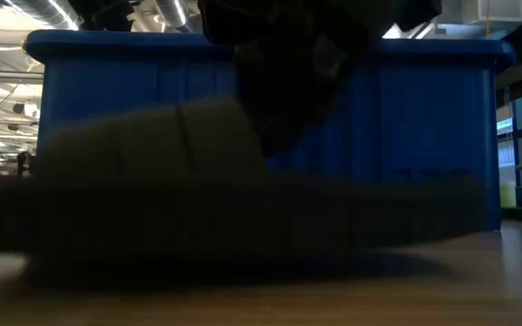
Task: Pick and place slides into bin
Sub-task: Put the black slide into the blue bin
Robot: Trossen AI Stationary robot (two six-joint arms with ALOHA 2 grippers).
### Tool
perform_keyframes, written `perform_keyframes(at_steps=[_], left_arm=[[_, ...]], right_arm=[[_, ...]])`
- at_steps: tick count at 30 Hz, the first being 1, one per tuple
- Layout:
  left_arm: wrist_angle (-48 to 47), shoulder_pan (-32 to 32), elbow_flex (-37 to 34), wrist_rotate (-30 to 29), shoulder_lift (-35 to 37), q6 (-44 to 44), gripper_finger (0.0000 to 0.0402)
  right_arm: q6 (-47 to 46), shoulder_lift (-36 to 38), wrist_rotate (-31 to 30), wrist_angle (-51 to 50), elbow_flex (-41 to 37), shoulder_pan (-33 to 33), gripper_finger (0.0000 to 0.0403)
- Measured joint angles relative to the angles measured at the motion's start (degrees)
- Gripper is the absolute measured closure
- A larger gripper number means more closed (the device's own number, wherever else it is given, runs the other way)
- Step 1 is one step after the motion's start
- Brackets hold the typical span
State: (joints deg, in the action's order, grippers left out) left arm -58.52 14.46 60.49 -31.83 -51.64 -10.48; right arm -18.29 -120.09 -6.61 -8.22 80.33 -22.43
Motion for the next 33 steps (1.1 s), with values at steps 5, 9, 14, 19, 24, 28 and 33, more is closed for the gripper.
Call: perform_keyframes(at_steps=[5, 9, 14, 19, 24, 28, 33], left_arm=[[0.0, 0.0, 0.0, 0.0, 0.0, 0.0, 0.0173], [0.0, 0.0, 0.0, 1.9, 0.0, 0.0, 0.0173], [-0.3, 0.0, 3.7, 5.2, 1.1, 0.1, 0.0173], [-0.1, 0.0, 11.3, 10.3, 3.5, -0.7, 0.0173], [0.1, 0.0, 18.9, 18.1, 5.6, -4.0, 0.0173], [0.3, 0.0, 21.1, 22.0, 7.0, -4.0, 0.0173], [0.0, -0.1, 21.0, 22.8, 7.5, -4.0, 0.0173]], right_arm=[[-0.2, 0.0, 0.7, -0.4, 4.7, 0.1, 0.0392], [3.0, 0.0, 0.5, -7.3, 12.3, 0.2, 0.0392], [6.6, 0.0, -5.0, -24.4, 25.6, 0.1, 0.0392], [6.6, 0.0, -12.7, -40.9, 39.8, 0.8, 0.0392], [6.1, 0.0, -21.5, -53.0, 52.0, 3.0, 0.0392], [7.7, 1.9, -24.3, -50.7, 53.7, 6.2, 0.0392], [8.1, 2.6, -25.4, -50.5, 53.8, 13.3, 0.0392]])
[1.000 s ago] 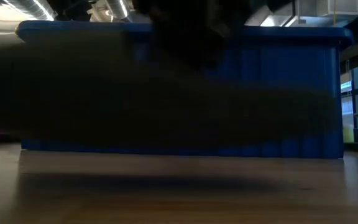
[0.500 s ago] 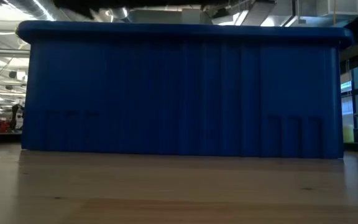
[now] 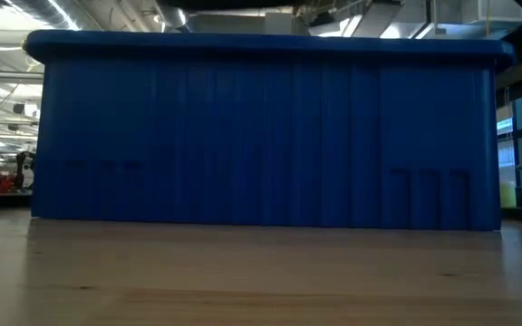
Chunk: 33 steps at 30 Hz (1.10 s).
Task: Pick and place slides into bin
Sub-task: Put the black slide into the blue bin
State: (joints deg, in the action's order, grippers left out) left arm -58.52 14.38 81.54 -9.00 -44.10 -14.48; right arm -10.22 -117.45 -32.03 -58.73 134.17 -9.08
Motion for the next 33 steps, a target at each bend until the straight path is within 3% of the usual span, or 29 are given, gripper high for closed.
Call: perform_keyframes(at_steps=[8, 16, 28, 33], left_arm=[[-0.1, -2.7, -0.2, 1.1, -3.8, -1.8, 0.0173], [1.7, -5.8, -2.5, -1.3, -11.0, 1.3, 0.0173], [11.8, -17.8, -3.2, -35.3, -21.7, 1.8, 0.0173], [12.0, -20.6, -3.2, -44.5, -25.9, -1.5, 0.0173]], right_arm=[[1.6, 0.0, 0.1, 4.4, 0.0, 10.8, 0.0392], [4.9, -0.2, 3.7, 13.4, 0.0, 15.3, 0.0392], [4.3, -1.8, 3.0, 15.0, -0.1, 20.0, 0.0392], [4.2, -2.4, 3.0, 16.3, -0.1, 20.4, 0.0392]])
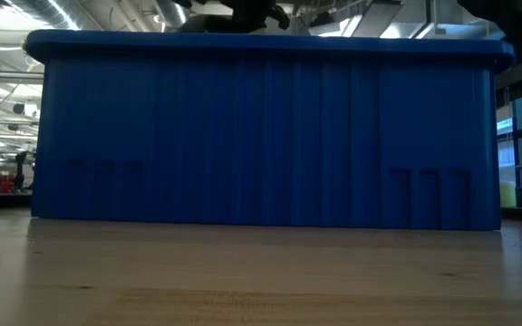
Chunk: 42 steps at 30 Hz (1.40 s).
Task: Pick and place slides into bin
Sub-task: Put the black slide into the blue bin
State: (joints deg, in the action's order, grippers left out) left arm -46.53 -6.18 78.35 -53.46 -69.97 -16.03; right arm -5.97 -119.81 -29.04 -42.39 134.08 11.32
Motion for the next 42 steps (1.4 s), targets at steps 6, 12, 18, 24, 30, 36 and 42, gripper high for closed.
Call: perform_keyframes(at_steps=[6, 12, 18, 24, 30, 36, 42], left_arm=[[0.1, -1.1, 0.0, -9.0, -4.1, -0.1, 0.0173], [0.0, -1.2, 0.0, -16.7, -5.5, -0.2, 0.0173], [-0.5, -2.1, 0.0, -21.6, -5.2, -0.2, 0.0173], [-1.6, -1.1, 0.0, -21.5, -5.2, 0.0, 0.0173], [-4.3, 0.3, 0.0, -17.4, -5.1, 0.1, 0.0179], [-5.4, 0.5, 0.0, -16.2, -5.1, 1.1, 0.0236], [-5.8, 0.5, 0.0, -16.7, -5.1, 3.3, 0.0314]], right_arm=[[0.7, 0.0, 0.5, 1.0, 0.0, -0.5, 0.0392], [1.8, 0.0, 1.2, -0.7, 0.0, -1.5, 0.0392], [1.7, 0.0, 1.7, -2.1, 0.0, -1.6, 0.0392], [2.1, 0.0, 1.5, -2.4, 0.0, -2.5, 0.0392], [3.2, 0.0, 1.4, -2.8, 0.0, -3.7, 0.0392], [3.2, 0.0, 2.1, -3.0, 0.0, -4.1, 0.0392], [3.1, 0.0, 5.4, -3.2, 0.0, -4.2, 0.0392]])
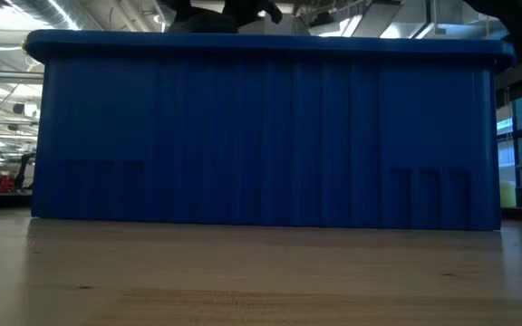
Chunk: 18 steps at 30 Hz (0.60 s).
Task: Pick and place slides into bin
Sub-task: Put the black slide into the blue bin
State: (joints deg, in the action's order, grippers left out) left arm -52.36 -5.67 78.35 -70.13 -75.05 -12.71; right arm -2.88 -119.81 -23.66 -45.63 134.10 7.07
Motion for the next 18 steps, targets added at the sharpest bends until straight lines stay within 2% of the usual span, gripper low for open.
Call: perform_keyframes(at_steps=[6, 12, 18], left_arm=[[-1.5, 0.0, 0.0, 0.0, 0.0, 4.4, 0.0388], [-1.9, -0.4, 0.1, 1.5, 0.7, 7.7, 0.0395], [-2.2, -0.4, 0.3, 4.6, 3.2, 10.3, 0.0398]], right_arm=[[0.0, 0.0, 0.9, -1.8, 0.0, -0.5, 0.0393], [0.6, 0.1, 1.5, -4.4, 0.0, -0.7, 0.0357], [6.3, 0.1, 1.5, -5.4, 0.1, -1.8, 0.0330]])
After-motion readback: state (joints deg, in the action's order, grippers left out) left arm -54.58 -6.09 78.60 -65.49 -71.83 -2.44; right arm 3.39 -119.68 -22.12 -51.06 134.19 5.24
